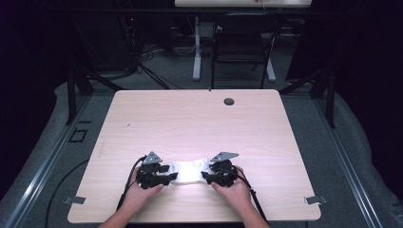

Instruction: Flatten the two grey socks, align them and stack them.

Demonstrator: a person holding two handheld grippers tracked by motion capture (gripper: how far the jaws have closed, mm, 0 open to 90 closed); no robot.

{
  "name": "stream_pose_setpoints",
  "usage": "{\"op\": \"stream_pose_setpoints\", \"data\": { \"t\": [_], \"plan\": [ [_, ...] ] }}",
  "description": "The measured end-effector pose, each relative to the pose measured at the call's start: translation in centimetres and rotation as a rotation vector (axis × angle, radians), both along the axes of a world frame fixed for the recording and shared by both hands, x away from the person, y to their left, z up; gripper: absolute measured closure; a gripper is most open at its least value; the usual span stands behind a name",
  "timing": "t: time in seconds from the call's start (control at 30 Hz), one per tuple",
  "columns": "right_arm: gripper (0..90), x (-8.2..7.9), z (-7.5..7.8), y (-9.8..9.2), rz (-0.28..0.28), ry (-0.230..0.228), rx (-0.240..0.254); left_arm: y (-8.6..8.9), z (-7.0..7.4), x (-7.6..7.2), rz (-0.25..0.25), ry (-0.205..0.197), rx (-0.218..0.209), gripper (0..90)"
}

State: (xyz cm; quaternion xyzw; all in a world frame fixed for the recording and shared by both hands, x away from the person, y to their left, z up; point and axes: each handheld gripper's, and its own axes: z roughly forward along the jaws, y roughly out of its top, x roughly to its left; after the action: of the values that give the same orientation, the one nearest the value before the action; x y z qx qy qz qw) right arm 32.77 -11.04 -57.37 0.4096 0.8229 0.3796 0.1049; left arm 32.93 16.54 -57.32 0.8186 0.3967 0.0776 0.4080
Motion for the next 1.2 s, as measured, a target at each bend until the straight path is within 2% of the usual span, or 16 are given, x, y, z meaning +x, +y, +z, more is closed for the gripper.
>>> {"op": "stream_pose_setpoints", "data": {
  "t": [0.17, 0.23, 0.37, 0.6, 0.7, 0.83, 1.0, 1.2],
  "plan": [
    [52.7, -0.3, 0.7, -0.4, -0.002, -0.012, 0.012, 0.6, 0.9, -0.2, 0.017, -0.016, -0.026, 46.2],
    [52.2, -0.6, 1.1, -0.5, 0.001, -0.018, 0.016, 1.0, 1.4, -0.2, 0.020, -0.029, -0.017, 46.1],
    [52.0, -1.0, 2.1, -0.7, 0.014, -0.013, 0.017, 1.7, 2.4, -0.6, 0.042, -0.047, -0.028, 46.1],
    [52.2, -2.2, 3.7, -1.4, 0.021, -0.052, 0.025, 2.6, 3.5, -1.4, 0.063, -0.050, -0.060, 46.1],
    [52.2, -2.9, 3.9, -1.8, 0.022, -0.055, 0.025, 3.0, 3.8, -1.9, 0.061, -0.048, -0.057, 46.1],
    [52.2, -3.9, 4.1, -2.2, 0.016, -0.052, 0.021, 3.3, 4.0, -2.5, 0.063, -0.048, -0.053, 46.1],
    [52.2, -4.8, 4.2, -2.9, 0.005, -0.050, 0.020, 3.9, 3.8, -3.3, 0.051, -0.041, -0.028, 46.1],
    [52.2, -5.3, 3.6, -3.7, -0.008, -0.062, 0.032, 4.7, 2.9, -3.9, 0.051, -0.042, -0.012, 46.1]
  ]
}}
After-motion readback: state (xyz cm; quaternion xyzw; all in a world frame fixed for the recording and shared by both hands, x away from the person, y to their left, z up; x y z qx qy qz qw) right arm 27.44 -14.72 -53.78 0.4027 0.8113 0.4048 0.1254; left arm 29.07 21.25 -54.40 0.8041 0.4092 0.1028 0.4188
